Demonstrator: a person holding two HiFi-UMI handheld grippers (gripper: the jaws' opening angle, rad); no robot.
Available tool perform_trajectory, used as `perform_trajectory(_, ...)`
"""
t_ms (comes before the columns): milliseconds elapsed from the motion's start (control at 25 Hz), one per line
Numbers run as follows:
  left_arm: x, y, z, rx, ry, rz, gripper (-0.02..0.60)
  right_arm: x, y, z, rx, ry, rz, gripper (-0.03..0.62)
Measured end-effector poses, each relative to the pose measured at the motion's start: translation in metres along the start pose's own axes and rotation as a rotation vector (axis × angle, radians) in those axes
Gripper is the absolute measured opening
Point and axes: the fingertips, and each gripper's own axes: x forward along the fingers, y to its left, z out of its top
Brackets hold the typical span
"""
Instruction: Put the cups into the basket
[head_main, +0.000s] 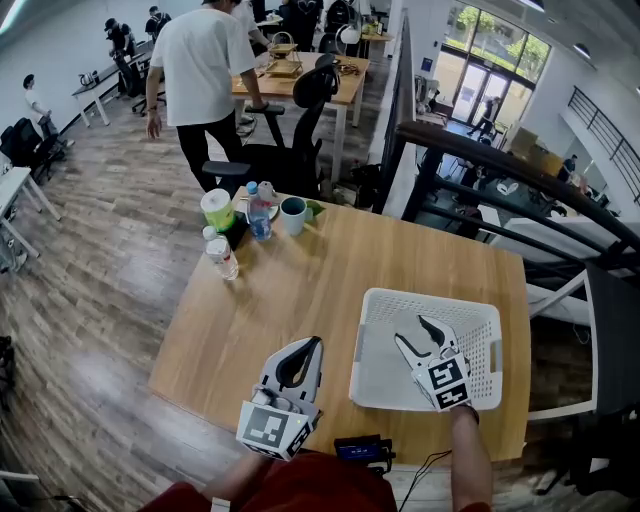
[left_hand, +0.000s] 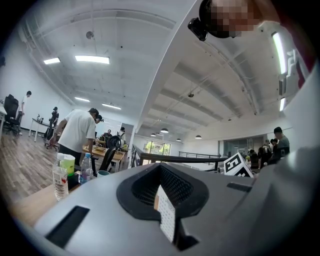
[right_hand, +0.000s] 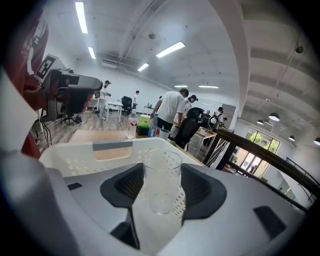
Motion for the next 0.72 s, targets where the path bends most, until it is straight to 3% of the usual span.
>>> perform_trajectory(720,0.0,0.003,-0.007,0.0,0.011,-0.001,0.006,0.027,0.013,-0.036,-0.034,0.131,0.085,0.239)
